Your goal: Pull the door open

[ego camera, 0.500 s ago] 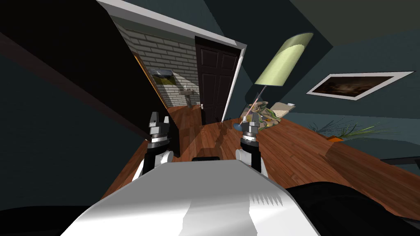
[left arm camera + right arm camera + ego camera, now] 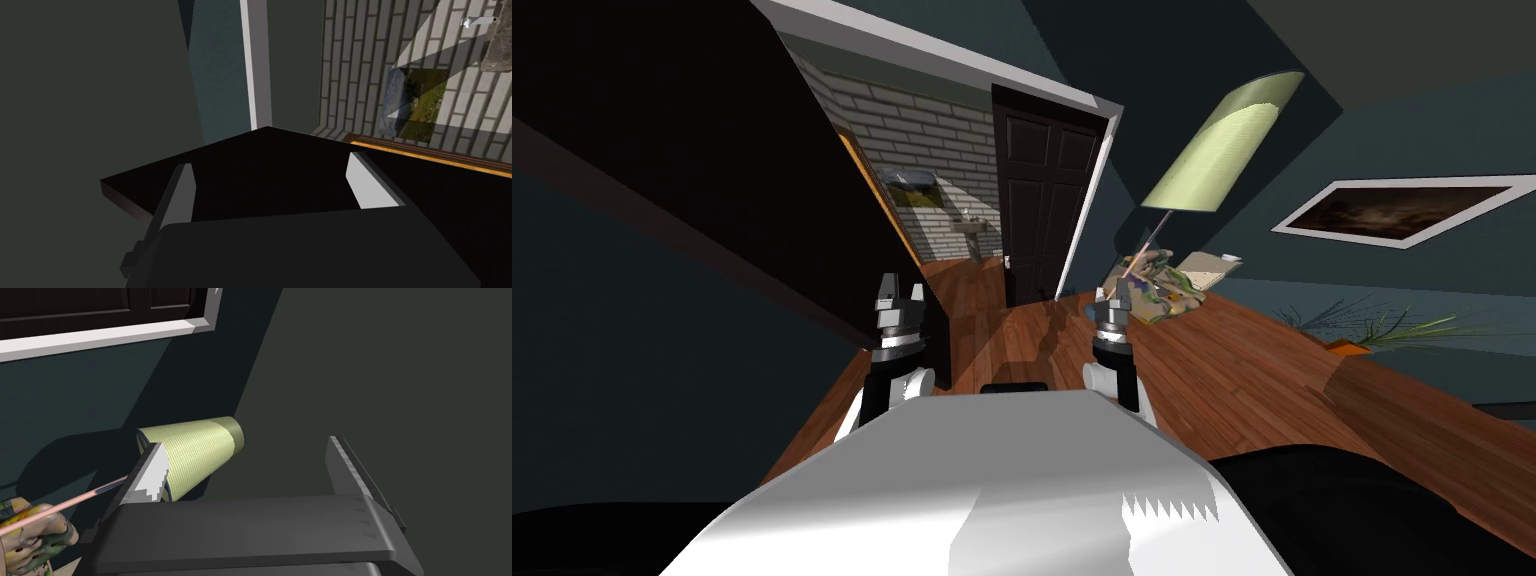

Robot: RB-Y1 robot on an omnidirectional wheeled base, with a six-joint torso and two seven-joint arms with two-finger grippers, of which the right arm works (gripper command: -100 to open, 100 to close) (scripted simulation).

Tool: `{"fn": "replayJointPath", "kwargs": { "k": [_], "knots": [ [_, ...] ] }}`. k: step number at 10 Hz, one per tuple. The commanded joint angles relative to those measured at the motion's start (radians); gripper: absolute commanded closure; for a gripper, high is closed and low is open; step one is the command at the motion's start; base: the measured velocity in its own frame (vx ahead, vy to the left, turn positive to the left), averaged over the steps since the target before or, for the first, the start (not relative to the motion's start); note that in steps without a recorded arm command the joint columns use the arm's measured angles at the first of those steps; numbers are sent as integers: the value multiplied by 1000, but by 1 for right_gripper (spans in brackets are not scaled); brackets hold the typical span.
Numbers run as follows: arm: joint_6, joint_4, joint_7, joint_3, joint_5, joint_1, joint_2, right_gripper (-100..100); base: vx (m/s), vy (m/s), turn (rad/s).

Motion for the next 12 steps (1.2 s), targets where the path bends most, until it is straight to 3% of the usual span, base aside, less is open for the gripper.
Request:
{"fn": "replayJointPath", "kwargs": {
  "k": [1, 12],
  "knots": [
    [-8, 36, -5, -2, 0, -17, -11, -100, 127, 19, 30],
    [-64, 259, -30, 0, 2, -103, -62, -100, 90, 22, 27]
  ]
}}
